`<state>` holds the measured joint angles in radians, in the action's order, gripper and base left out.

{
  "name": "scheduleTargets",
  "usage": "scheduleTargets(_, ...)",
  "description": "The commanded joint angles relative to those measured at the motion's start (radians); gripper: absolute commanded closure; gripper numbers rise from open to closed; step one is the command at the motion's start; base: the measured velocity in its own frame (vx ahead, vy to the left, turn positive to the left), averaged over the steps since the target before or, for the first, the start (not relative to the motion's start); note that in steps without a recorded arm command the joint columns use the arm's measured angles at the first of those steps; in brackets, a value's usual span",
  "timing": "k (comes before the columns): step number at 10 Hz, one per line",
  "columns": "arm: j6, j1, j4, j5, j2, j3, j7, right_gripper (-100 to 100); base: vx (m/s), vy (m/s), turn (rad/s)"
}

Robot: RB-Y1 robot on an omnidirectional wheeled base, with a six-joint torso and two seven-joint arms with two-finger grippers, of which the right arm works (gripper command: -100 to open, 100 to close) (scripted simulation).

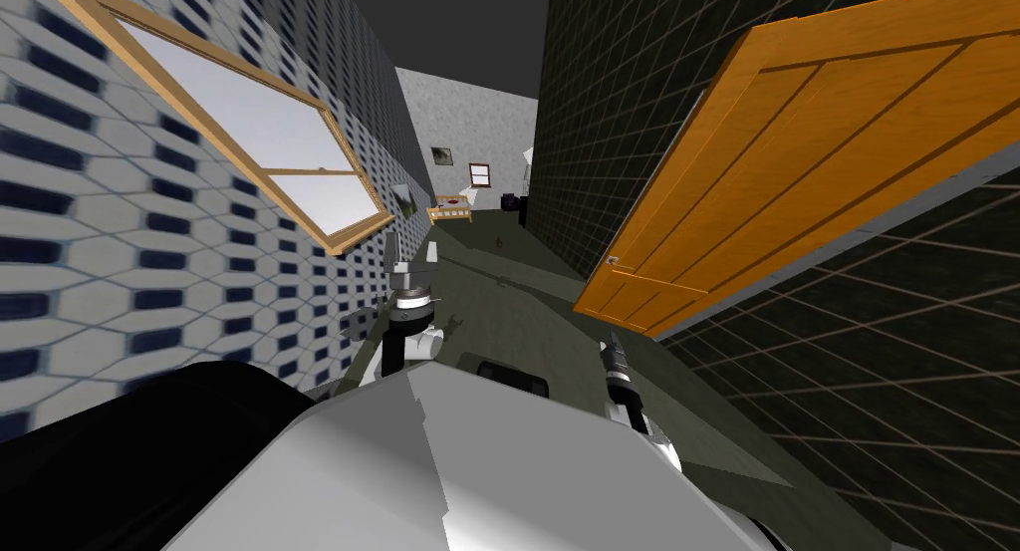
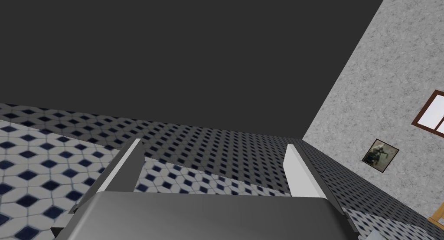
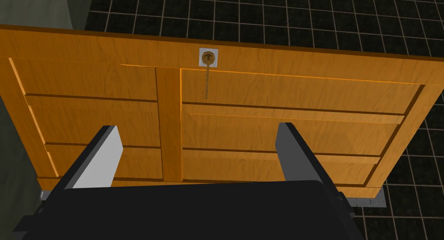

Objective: Pull the door open

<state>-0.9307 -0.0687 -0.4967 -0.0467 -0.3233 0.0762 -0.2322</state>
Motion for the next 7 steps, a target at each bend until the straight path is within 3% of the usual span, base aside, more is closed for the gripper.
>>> scheduleTargets(1,0.005,0.002,-0.005,0.003,0.002,-0.008,0.007,-100,0.070,0.212,-0.012)
scheduleTargets(3,0.008,0.005,-0.008,0.006,0.004,-0.015,0.012,-100,0.069,0.217,-0.016)
scheduleTargets(7,0.014,0.008,-0.016,0.012,0.006,-0.029,0.018,-100,0.138,0.131,-0.014)
